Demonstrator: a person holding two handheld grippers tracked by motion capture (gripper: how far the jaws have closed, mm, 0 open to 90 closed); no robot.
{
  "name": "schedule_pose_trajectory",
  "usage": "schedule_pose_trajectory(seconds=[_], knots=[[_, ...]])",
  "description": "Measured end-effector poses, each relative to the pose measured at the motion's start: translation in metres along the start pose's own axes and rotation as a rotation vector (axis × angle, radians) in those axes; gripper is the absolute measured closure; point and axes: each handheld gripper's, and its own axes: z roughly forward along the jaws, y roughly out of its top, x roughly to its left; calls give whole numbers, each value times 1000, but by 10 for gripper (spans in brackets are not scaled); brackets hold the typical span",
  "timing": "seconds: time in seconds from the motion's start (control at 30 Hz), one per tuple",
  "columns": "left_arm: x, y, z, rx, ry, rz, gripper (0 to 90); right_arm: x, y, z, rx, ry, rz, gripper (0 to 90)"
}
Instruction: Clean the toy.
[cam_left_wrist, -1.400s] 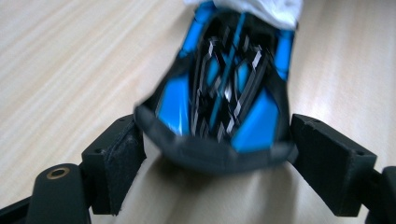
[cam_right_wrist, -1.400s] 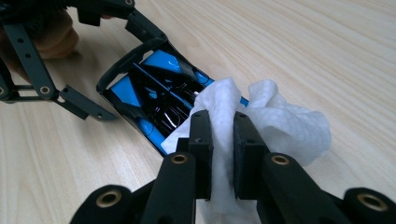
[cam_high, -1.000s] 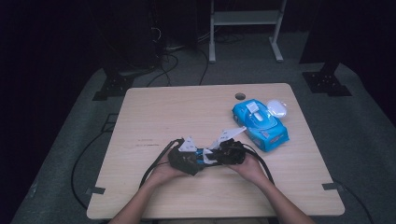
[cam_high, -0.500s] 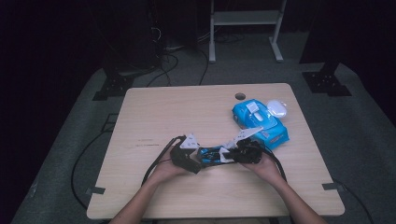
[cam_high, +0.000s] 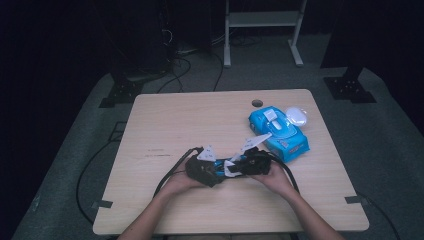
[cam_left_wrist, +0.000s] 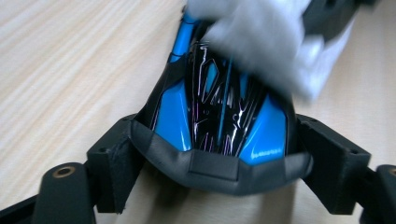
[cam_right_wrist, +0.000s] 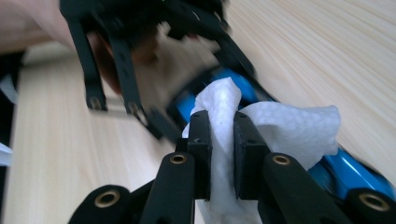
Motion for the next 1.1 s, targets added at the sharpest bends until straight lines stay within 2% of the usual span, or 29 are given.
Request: schedule_pose_trajectory(seconds=[0.03, 0.1, 0.17, 0.23, 0.3, 0.37, 0.47, 0.53, 0.57, 0.63, 0.67, 0.83, 0.9, 0.97, 1.1], knots=[[-3, 0, 0, 0, -7, 3, 236, 4, 6, 5, -1, 8, -3, 790], [-6, 0, -2, 16, 16, 27, 237, 8, 15, 18, 30, 30, -9, 790], [-7, -2, -3, 12, 22, 26, 237, 11, 16, 26, 52, 14, -33, 791], [-6, -3, -4, 10, 21, 30, 239, 11, 15, 25, 49, 8, -34, 791], [-6, -3, -3, 9, 23, 34, 239, 10, 13, 18, 49, -39, -44, 792], [-7, -3, -2, 4, 24, 30, 239, 8, 9, 11, 37, -70, -32, 794], [-8, -3, -2, 4, 28, 29, 238, 11, 7, 13, 32, -65, -17, 792], [-8, -3, -2, 4, 29, 27, 238, 17, 9, 22, 25, -33, -25, 790], [-8, -3, -2, 7, 33, 27, 238, 20, 11, 28, 28, -22, -37, 790], [-7, -5, -4, 5, 33, 26, 237, 26, 13, 33, 26, -49, -86, 791], [-8, -5, -4, 4, 35, 27, 238, 25, 13, 32, 30, -50, -87, 791], [-8, -4, -2, 1, 36, 25, 239, 14, 9, 16, -4, -101, -16, 792], [-9, -3, -1, 0, 38, 23, 238, 12, 10, 13, -15, -106, 4, 796], [-9, -3, -1, 0, 38, 22, 238, 14, 13, 18, -25, -82, 28, 796], [-9, -4, -3, 1, 40, 17, 238, 16, 23, 36, -31, -64, 28, 795]])
